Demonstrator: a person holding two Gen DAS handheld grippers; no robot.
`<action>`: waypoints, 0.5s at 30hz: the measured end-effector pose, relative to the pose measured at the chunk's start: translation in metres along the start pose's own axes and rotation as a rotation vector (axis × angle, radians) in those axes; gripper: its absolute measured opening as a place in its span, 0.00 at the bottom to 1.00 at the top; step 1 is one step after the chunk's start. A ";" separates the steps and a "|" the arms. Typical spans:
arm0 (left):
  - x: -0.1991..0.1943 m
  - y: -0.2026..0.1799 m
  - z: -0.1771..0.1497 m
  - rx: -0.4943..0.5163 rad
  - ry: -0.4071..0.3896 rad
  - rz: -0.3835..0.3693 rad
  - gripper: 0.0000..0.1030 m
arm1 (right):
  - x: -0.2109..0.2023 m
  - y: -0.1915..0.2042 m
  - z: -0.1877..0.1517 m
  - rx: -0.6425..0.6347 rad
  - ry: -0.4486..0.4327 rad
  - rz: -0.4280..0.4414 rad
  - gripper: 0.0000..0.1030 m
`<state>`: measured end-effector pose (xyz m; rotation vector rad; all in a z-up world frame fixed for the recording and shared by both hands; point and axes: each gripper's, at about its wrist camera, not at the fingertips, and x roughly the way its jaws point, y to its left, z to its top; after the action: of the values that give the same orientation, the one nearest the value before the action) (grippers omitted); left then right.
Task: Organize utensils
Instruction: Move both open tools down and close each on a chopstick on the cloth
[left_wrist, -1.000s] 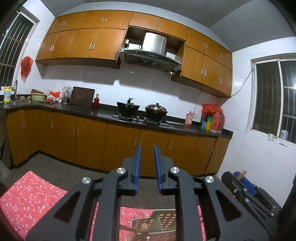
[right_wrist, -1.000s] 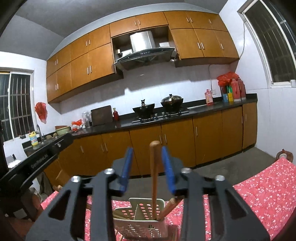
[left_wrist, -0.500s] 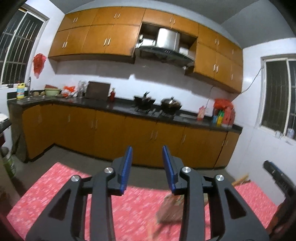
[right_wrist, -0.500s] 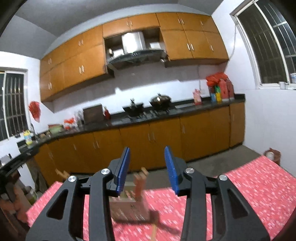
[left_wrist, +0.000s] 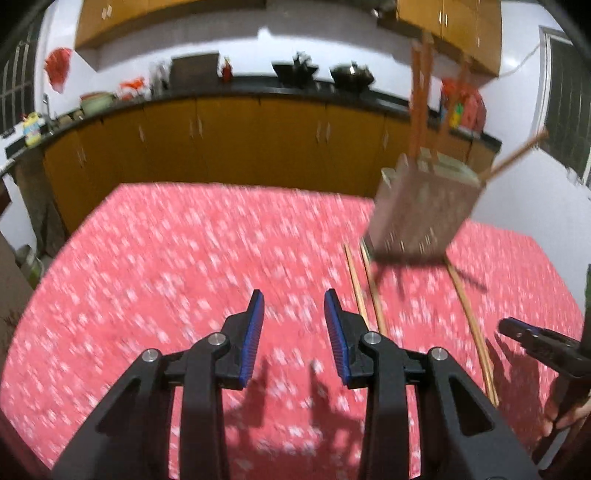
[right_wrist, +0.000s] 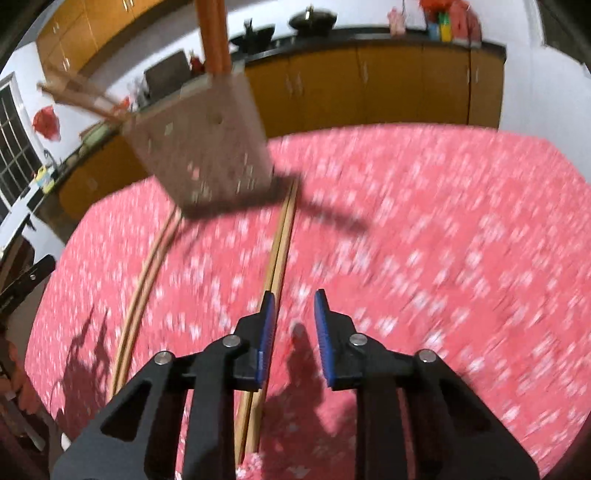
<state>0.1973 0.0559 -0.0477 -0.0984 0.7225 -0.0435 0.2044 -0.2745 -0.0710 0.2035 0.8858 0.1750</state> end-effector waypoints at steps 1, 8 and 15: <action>0.003 -0.002 -0.005 0.002 0.015 -0.007 0.33 | 0.004 0.002 -0.005 0.001 0.014 0.006 0.21; 0.016 -0.013 -0.022 0.013 0.082 -0.041 0.33 | 0.013 0.011 -0.017 -0.033 0.048 0.000 0.21; 0.023 -0.018 -0.024 0.017 0.117 -0.070 0.33 | 0.014 0.011 -0.018 -0.056 0.039 -0.064 0.16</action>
<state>0.1980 0.0341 -0.0788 -0.1056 0.8354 -0.1231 0.1989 -0.2584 -0.0898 0.1197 0.9240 0.1450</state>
